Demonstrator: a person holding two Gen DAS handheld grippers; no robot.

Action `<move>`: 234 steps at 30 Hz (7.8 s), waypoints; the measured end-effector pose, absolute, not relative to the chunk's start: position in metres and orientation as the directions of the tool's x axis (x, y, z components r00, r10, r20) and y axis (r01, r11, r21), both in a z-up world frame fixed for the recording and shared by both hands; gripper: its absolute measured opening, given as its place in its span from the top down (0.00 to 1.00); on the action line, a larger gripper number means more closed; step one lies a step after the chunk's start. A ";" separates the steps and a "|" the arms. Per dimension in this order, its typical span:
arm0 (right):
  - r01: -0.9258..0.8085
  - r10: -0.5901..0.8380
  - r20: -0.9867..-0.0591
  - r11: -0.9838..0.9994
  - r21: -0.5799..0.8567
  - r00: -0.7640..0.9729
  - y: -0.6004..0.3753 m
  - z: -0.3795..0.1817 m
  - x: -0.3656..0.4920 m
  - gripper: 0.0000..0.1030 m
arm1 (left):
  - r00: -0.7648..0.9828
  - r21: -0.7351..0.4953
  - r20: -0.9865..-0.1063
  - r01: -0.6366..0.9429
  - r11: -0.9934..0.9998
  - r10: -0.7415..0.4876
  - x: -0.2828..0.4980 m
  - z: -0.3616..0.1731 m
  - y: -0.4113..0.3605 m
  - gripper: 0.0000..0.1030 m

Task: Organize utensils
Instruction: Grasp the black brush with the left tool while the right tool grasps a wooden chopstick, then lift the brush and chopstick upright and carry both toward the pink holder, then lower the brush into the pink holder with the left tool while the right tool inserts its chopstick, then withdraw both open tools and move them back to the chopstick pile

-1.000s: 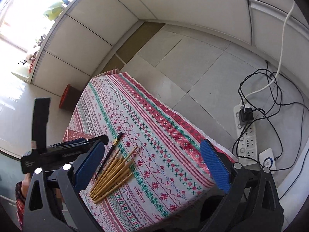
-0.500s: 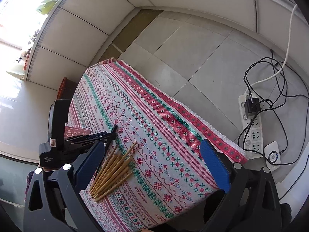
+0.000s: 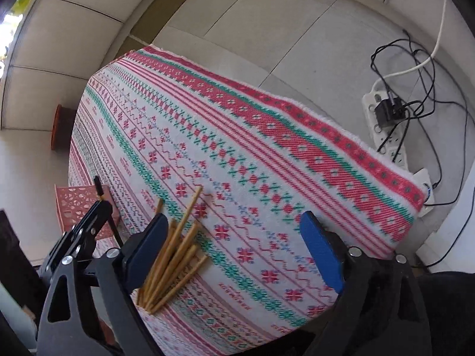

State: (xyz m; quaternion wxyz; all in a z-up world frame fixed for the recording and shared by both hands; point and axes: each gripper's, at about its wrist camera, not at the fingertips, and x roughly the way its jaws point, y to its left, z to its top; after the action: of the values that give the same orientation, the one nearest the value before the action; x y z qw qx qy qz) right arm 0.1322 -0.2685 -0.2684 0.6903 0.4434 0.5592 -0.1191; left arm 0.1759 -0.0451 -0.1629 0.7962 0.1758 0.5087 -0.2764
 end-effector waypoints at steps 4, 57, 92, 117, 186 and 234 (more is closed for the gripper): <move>0.682 0.355 -0.879 0.559 0.472 0.318 -0.252 -0.275 0.153 0.36 | 0.416 0.012 -0.851 0.623 0.782 -0.319 0.147 -0.121 -0.020 0.90; 0.293 0.329 -0.728 0.756 0.585 0.602 -0.219 -0.103 0.080 0.95 | 0.147 -0.346 -0.922 0.103 0.933 -0.358 0.092 -0.206 0.053 0.71; 0.087 0.376 -0.653 0.823 0.561 0.658 -0.183 -0.036 0.074 0.95 | 0.607 -0.197 -0.749 0.178 0.964 -0.265 0.065 -0.085 0.092 1.00; 0.114 0.405 -0.710 0.820 0.560 0.577 -0.179 -0.064 0.113 0.95 | 0.209 -0.183 -0.970 -0.274 0.944 -0.128 0.247 -0.234 0.145 0.72; -0.009 0.239 -0.729 0.952 0.305 0.641 -0.111 -0.003 0.227 0.79 | 0.670 -0.203 -0.693 0.171 0.964 -0.265 0.205 -0.007 0.075 0.69; 0.500 -0.136 -0.917 0.863 0.077 0.376 -0.228 -0.176 0.026 0.07 | 0.299 -0.034 -0.933 0.481 0.876 -0.201 0.121 -0.163 -0.025 0.07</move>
State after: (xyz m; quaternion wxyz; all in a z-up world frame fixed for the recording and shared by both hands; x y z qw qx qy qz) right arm 0.0257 -0.2277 -0.1761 0.8109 0.1741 0.5232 -0.1960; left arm 0.1211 -0.0248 -0.1633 0.7959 0.1270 0.5518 -0.2142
